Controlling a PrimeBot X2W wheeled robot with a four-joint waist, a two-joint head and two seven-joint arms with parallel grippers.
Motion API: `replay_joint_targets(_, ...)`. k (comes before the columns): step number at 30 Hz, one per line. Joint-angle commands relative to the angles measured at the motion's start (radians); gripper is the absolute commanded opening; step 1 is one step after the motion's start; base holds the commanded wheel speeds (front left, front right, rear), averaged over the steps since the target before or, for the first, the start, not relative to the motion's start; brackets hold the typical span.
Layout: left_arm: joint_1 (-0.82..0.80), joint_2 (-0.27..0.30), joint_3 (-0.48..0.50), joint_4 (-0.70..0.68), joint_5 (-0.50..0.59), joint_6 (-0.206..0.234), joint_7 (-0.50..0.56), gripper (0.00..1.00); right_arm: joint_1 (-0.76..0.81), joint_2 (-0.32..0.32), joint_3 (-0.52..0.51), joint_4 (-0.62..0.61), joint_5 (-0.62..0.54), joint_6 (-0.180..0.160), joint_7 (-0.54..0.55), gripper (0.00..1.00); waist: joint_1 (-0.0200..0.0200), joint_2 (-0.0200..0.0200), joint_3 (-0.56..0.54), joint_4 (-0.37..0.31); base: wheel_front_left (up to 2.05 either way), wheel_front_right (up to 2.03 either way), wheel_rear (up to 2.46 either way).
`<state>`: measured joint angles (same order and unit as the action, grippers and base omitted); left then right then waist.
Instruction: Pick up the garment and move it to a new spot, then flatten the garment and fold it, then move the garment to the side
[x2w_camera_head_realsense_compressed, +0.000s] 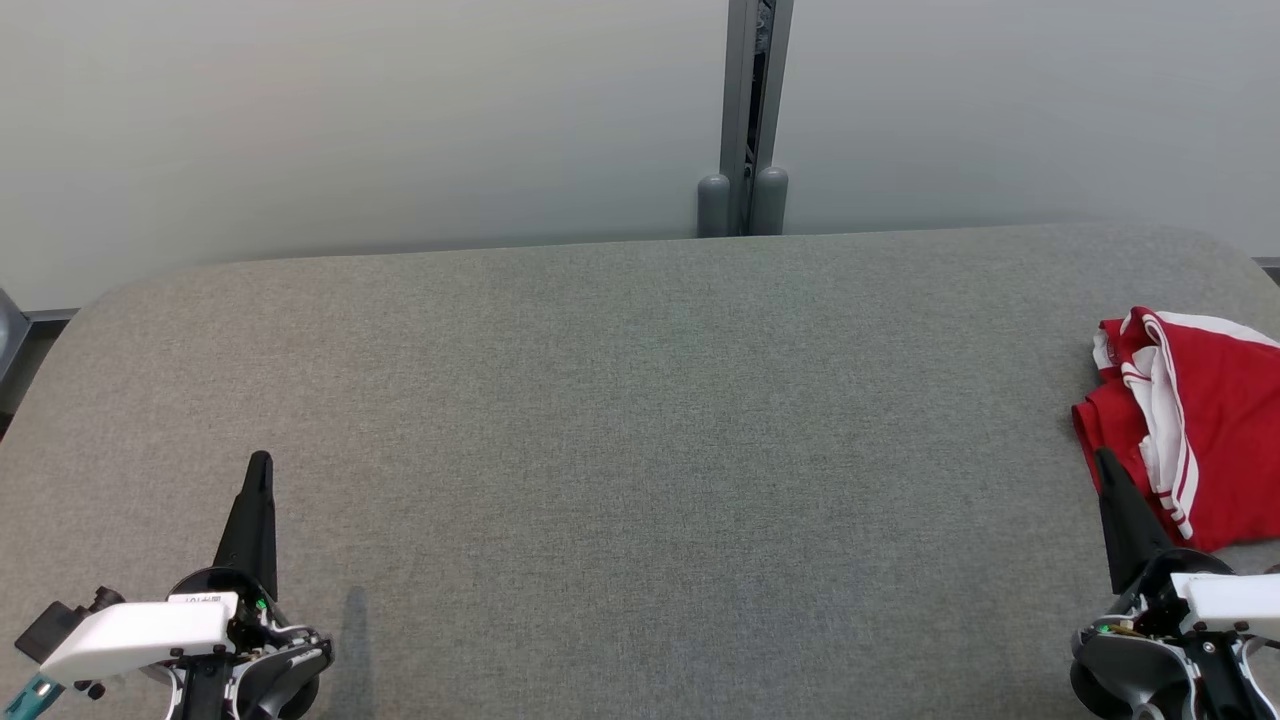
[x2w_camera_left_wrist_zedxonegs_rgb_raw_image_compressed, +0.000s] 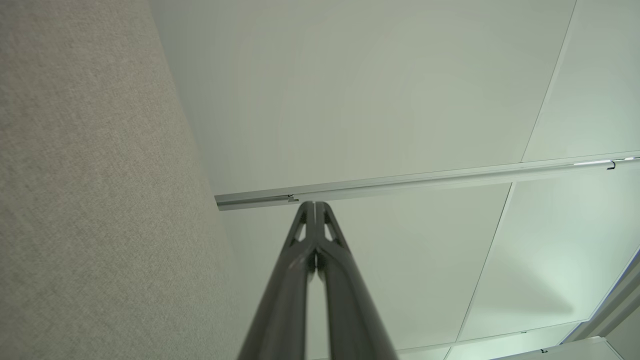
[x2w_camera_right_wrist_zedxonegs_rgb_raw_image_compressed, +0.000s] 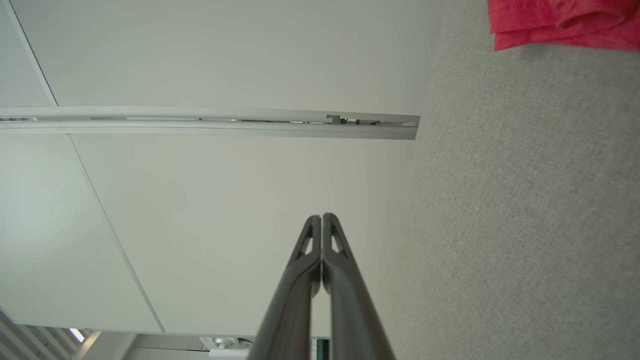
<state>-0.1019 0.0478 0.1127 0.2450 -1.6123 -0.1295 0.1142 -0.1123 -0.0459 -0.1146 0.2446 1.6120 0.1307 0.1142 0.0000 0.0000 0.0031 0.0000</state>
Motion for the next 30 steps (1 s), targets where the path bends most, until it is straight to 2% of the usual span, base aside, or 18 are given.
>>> replay_joint_targets(1,-0.014,0.005,0.003,-0.003,-0.001,-0.004,0.003,0.0,0.01,-0.009,0.0,-0.003,0.002,0.0,0.003,0.0,0.0,0.0,0.0,0.0,0.0,0.0,0.0)
replay_joint_targets(30,-0.014,0.005,0.003,-0.003,-0.001,-0.004,0.003,0.0,0.01,-0.009,0.0,-0.003,0.002,0.0,0.003,0.0,0.0,0.0,0.0,0.0,0.0,0.0,0.0)
